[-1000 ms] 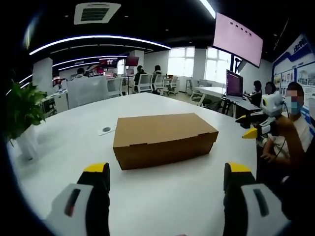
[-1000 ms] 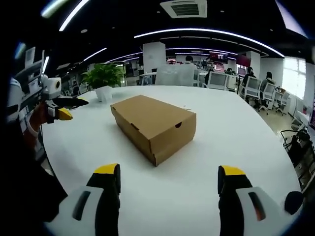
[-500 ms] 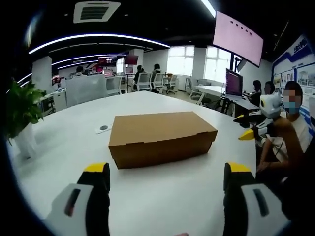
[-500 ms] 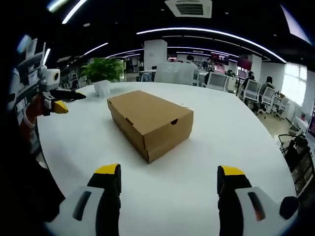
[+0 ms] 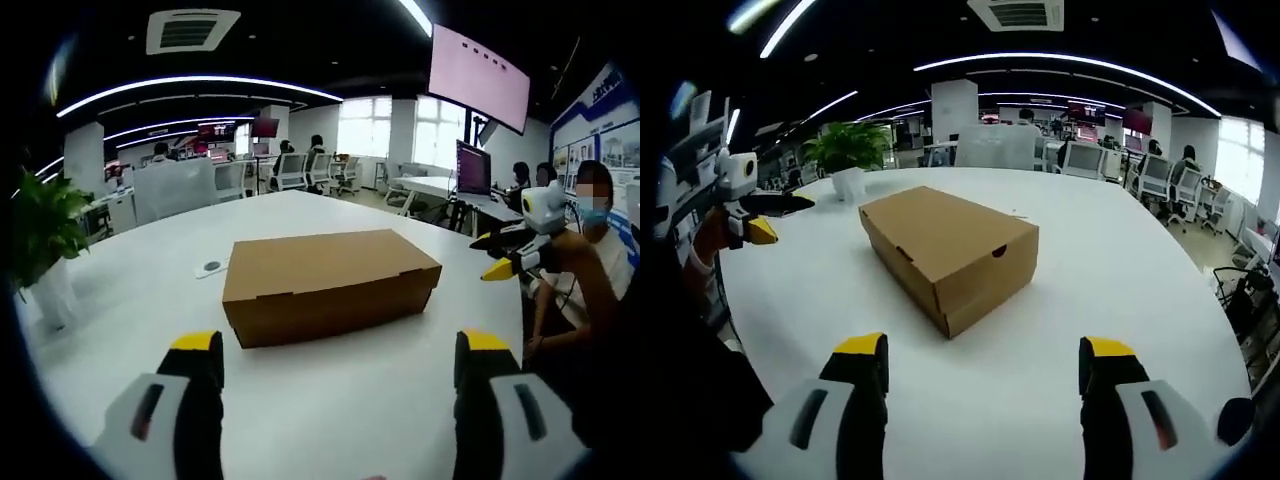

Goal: Operate the shoe box by opening the lid, removing the specified soft item, and placing it in the target area until the item is outside and the box remains undamaged.

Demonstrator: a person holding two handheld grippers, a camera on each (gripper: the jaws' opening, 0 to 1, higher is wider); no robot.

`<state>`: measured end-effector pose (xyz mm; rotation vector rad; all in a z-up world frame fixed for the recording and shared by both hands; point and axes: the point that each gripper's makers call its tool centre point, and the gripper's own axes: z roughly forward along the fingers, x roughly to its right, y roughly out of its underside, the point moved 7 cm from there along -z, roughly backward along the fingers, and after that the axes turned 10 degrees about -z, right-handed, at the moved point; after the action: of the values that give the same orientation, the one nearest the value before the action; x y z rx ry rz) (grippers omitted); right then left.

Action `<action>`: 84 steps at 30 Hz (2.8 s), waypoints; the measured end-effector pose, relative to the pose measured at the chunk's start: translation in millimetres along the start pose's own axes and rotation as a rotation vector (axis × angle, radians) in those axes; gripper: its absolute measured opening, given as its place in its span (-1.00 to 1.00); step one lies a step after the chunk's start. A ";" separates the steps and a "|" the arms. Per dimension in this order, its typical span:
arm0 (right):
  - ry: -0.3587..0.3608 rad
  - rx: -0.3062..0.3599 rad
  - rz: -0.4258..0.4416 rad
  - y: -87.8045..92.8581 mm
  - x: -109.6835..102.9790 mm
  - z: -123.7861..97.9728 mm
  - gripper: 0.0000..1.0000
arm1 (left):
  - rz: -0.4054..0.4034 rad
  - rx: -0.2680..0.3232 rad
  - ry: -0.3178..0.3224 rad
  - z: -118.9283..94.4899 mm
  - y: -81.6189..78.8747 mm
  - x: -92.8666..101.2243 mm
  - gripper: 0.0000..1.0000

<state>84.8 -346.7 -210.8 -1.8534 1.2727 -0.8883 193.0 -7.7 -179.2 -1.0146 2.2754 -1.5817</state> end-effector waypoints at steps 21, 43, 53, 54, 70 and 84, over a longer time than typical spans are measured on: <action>0.007 -0.002 0.047 -2.9 11.3 9.4 0.59 | -0.057 0.015 -0.041 -2.2 -1.8 -15.9 0.94; -0.081 0.027 0.133 -12.9 8.9 45.4 0.59 | -0.039 -0.017 -0.038 6.1 -1.5 -9.7 0.93; -0.103 0.012 0.156 -12.9 11.9 54.3 0.56 | -0.066 -0.025 -0.053 3.8 -0.1 -13.7 0.95; -0.104 0.010 0.160 -12.5 12.1 55.6 0.55 | -0.068 -0.027 -0.049 3.9 -0.1 -13.1 0.94; -0.137 -0.006 0.116 -20.1 13.3 63.7 0.55 | -0.062 -0.011 -0.007 3.1 -5.7 0.5 0.96; -0.162 0.040 0.160 -25.7 21.3 73.5 0.53 | -0.067 -0.007 -0.017 -4.4 -4.3 -2.0 0.97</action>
<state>164.4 -347.6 -223.7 -1.7279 1.2725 -0.6607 194.1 -4.0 -174.0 -1.1128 2.2597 -1.5849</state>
